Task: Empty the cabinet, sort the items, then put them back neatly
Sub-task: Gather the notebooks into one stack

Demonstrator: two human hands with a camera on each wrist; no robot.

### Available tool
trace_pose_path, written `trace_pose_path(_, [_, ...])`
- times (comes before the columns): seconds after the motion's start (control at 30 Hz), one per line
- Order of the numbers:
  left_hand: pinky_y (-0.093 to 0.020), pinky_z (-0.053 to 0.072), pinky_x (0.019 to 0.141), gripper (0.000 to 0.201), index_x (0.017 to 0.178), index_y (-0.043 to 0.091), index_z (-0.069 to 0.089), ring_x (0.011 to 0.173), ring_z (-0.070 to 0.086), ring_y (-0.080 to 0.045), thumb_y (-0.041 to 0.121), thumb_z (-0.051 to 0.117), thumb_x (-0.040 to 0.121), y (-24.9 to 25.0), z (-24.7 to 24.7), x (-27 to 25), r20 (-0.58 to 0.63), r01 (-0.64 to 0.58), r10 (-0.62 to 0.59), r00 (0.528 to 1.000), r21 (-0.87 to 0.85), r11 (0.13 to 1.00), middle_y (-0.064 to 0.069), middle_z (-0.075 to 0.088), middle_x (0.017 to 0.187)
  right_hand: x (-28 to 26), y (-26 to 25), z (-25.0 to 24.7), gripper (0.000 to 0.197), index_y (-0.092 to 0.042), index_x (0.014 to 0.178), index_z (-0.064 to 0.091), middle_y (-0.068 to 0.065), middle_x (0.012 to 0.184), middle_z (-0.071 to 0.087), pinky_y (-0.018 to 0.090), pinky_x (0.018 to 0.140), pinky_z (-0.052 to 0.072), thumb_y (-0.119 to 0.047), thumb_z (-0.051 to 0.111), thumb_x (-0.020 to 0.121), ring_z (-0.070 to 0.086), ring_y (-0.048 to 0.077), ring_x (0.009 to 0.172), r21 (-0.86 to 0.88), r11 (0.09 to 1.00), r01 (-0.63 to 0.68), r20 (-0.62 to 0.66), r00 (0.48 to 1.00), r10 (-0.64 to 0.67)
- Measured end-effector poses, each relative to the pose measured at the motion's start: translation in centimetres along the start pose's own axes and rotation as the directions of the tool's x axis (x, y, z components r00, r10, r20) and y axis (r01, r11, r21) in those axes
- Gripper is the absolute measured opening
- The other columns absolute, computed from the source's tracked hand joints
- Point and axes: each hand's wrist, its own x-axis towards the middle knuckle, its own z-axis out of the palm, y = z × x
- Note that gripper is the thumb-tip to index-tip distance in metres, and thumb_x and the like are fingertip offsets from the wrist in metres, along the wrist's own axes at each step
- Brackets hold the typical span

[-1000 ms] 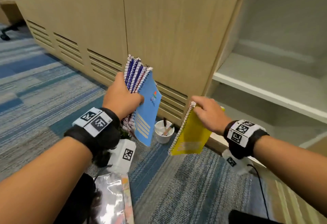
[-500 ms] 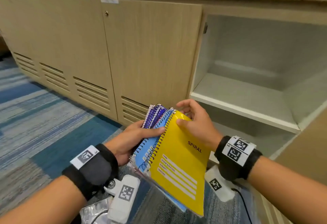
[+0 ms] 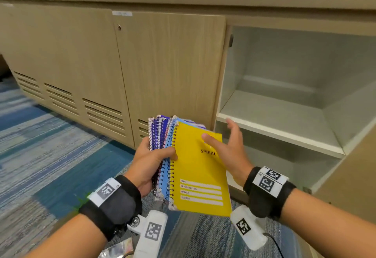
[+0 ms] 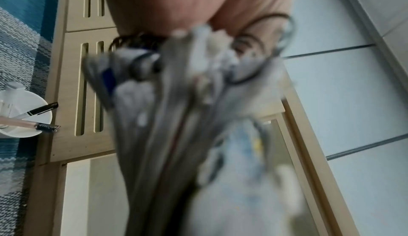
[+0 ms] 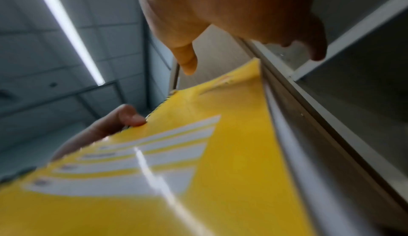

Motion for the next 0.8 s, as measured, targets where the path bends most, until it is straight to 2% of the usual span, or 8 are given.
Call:
trace_pose_path(0.1, [-0.056, 0.058, 0.080, 0.057, 0.117, 0.014, 0.060, 0.096, 0.067, -0.040, -0.015, 0.066, 0.068, 0.6, -1.0, 0.6, -0.003, -0.097, 0.097, 0.995, -0.080, 0.992, -0.016, 0.071, 0.107, -0.5, -0.2, -0.4, 0.082, -0.021, 0.146, 0.040, 0.011, 0.138, 0.059, 0.049, 0.094, 0.054, -0.030, 0.079, 0.075, 0.063, 0.032, 0.116, 0.318, 0.842, -0.437, 0.447, 0.852, 0.273])
trace_pose_path(0.2, [-0.053, 0.054, 0.078, 0.060, 0.112, 0.016, 0.062, 0.090, 0.063, -0.036, -0.009, 0.061, 0.058, 0.8, -1.7, 0.5, 0.039, -0.124, 0.128, 0.991, -0.095, 0.988, -0.014, 0.068, 0.101, -1.2, -0.2, -0.1, 0.050, -0.014, 0.126, 0.063, 0.015, 0.121, 0.070, 0.045, 0.083, 0.059, -0.008, 0.069, 0.076, 0.071, 0.034, 0.101, 0.354, 0.767, -0.536, 0.679, 0.711, 0.184])
trace_pose_path(0.27, [-0.049, 0.055, 0.072, 0.063, 0.114, 0.017, 0.061, 0.086, 0.064, -0.032, -0.007, 0.058, 0.055, 0.7, -2.0, 0.3, 0.064, -0.131, 0.134, 0.989, -0.056, 0.990, -0.012, 0.067, 0.097, -1.1, 0.8, 0.4, 0.055, -0.012, 0.127, 0.062, 0.015, 0.123, 0.069, 0.052, 0.095, 0.054, -0.004, 0.067, 0.073, 0.067, 0.037, 0.110, 0.338, 0.811, -0.478, 0.679, 0.720, 0.142])
trace_pose_path(0.37, [-0.037, 0.055, 0.060, 0.066, 0.116, 0.020, 0.059, 0.081, 0.065, -0.024, -0.005, 0.058, 0.055, 0.5, -2.3, 0.0, 0.098, -0.134, 0.123, 0.988, 0.114, 0.984, -0.007, 0.068, 0.093, -1.5, 2.5, 1.5, 0.059, -0.012, 0.124, 0.063, 0.011, 0.120, 0.071, 0.057, 0.103, 0.047, -0.003, 0.078, 0.068, 0.067, 0.032, 0.112, 0.282, 0.917, -0.283, 0.552, 0.829, 0.086])
trace_pose_path(0.47, [-0.027, 0.046, 0.048, 0.065, 0.111, 0.022, 0.058, 0.069, 0.057, -0.017, -0.007, 0.056, 0.053, -0.3, -2.6, 0.0, 0.051, -0.121, 0.111, 0.993, 0.314, 0.942, -0.002, 0.065, 0.081, -2.8, 3.9, 2.0, 0.046, -0.022, 0.109, 0.069, 0.000, 0.109, 0.076, 0.046, 0.098, 0.053, -0.002, 0.084, 0.070, 0.072, 0.019, 0.103, 0.119, 0.992, -0.045, 0.424, 0.906, -0.009])
trace_pose_path(0.57, [-0.024, 0.040, 0.040, 0.065, 0.118, 0.018, 0.056, 0.060, 0.053, -0.016, -0.018, 0.053, 0.063, -2.1, -3.0, 0.6, 0.029, -0.092, 0.089, 0.996, 0.414, 0.905, -0.003, 0.063, 0.075, -3.6, 4.7, 2.0, 0.043, -0.027, 0.109, 0.069, -0.010, 0.106, 0.076, 0.033, 0.095, 0.055, -0.011, 0.086, 0.073, 0.071, 0.007, 0.100, -0.022, 0.997, 0.075, 0.422, 0.905, -0.059])
trace_pose_path(0.67, [-0.026, 0.049, 0.049, 0.068, 0.120, 0.025, 0.054, 0.073, 0.060, -0.013, -0.017, 0.055, 0.067, -4.3, -3.6, 1.3, 0.018, -0.070, 0.071, 0.997, 0.508, 0.858, -0.002, 0.069, 0.092, -3.0, 5.8, 1.7, 0.051, -0.029, 0.114, 0.070, -0.016, 0.108, 0.074, 0.031, 0.096, 0.053, -0.022, 0.091, 0.067, 0.069, 0.003, 0.103, -0.102, 0.988, 0.115, 0.451, 0.891, -0.057])
trace_pose_path(0.8, [-0.047, 0.058, 0.087, 0.071, 0.118, 0.038, 0.053, 0.101, 0.067, -0.019, 0.003, 0.062, 0.056, -8.2, -4.3, 2.1, -0.005, -0.027, 0.039, 0.999, 0.624, 0.781, 0.007, 0.072, 0.108, -2.3, 8.7, 1.7, 0.061, -0.040, 0.114, 0.069, -0.020, 0.109, 0.073, 0.038, 0.101, 0.051, -0.040, 0.092, 0.057, 0.067, 0.001, 0.105, -0.235, 0.969, 0.081, 0.452, 0.891, 0.035])
